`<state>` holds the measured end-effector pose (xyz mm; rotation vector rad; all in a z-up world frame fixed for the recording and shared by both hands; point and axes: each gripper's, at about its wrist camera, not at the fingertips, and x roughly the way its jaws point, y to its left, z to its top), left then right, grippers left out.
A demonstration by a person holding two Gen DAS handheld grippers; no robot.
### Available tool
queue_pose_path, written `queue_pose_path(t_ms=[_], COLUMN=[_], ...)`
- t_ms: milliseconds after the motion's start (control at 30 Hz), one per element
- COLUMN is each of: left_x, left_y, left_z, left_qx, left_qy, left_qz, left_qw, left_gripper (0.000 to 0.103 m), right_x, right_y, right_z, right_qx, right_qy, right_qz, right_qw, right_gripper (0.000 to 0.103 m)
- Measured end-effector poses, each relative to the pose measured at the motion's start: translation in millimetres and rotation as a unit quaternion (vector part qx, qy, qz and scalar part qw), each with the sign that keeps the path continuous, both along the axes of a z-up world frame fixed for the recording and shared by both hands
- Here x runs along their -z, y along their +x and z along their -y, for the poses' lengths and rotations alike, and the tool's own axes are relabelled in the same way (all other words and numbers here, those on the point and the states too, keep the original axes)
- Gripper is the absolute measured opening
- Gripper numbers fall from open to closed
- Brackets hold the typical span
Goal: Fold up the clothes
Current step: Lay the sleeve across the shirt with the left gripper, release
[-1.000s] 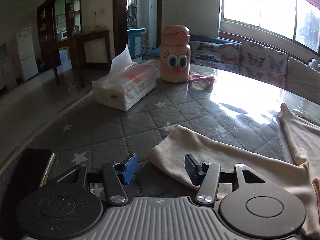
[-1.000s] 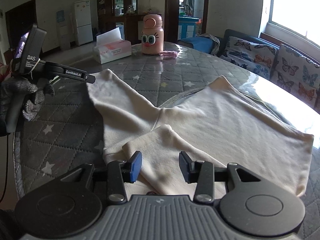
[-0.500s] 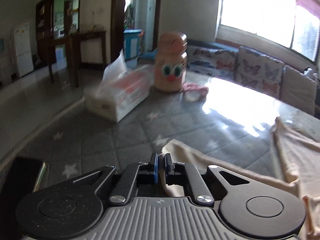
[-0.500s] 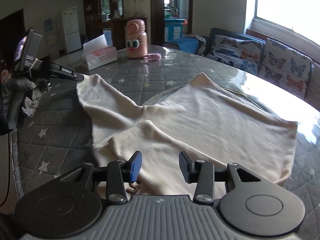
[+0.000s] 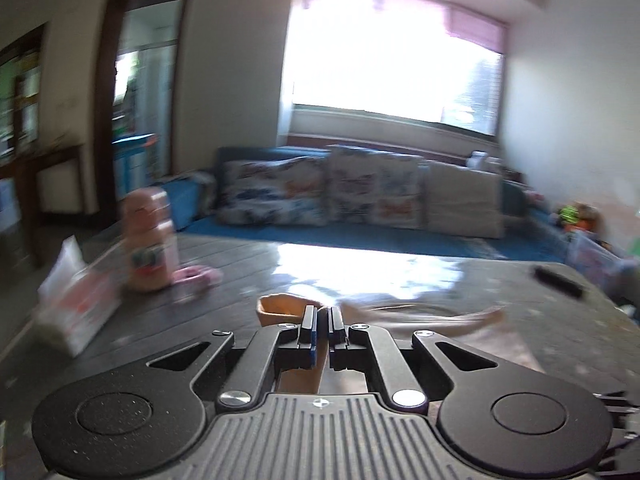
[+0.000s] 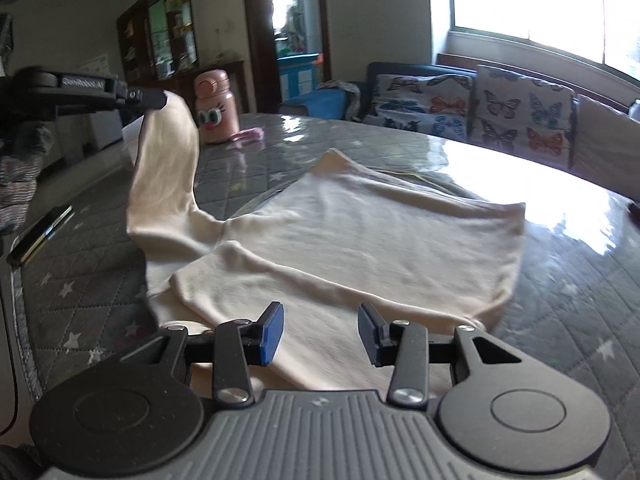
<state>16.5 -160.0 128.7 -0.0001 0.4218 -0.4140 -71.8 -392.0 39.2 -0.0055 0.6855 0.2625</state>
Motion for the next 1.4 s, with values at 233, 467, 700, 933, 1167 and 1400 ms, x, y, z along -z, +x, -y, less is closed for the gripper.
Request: queue_pose_path(t_ms=[233, 467, 700, 933, 1167, 1400], left_x=[-10, 13, 39, 41, 66, 90], left_y=[-23, -47, -60, -59, -34, -26], left_z=[64, 115, 140, 113, 52, 8], left_qx=[0.102, 0.195, 0.25, 0.237, 0.143, 0.092], left_qy=[-0.002, 0.035, 0.072, 0.084, 0.119, 0.136], left_qz=[0.015, 0.001, -0.025, -0.022, -0.056, -0.093], left_qw=[0.9946, 0.9801, 0.9653, 0.9677, 0.9809, 0.9821], left_gripper=[0.006, 0.006, 0.012, 0.038, 0.039, 0.04], right_x=[-1, 3, 7, 5, -5, -5], right_y=[-13, -22, -32, -38, -40, -34], right_z=[23, 41, 59, 69, 71, 61], right_qx=[0.031, 0.056, 0.082, 0.095, 0.09, 0.076], right_qy=[0.016, 0.026, 0.037, 0.039, 0.057, 0.062], right_qz=[0.007, 0.004, 0.001, -0.003, 0.006, -0.001], right_qw=[0.999, 0.998, 0.996, 0.995, 0.994, 0.995], right_gripper=[0.041, 0.041, 0.041, 0.041, 0.041, 0.041])
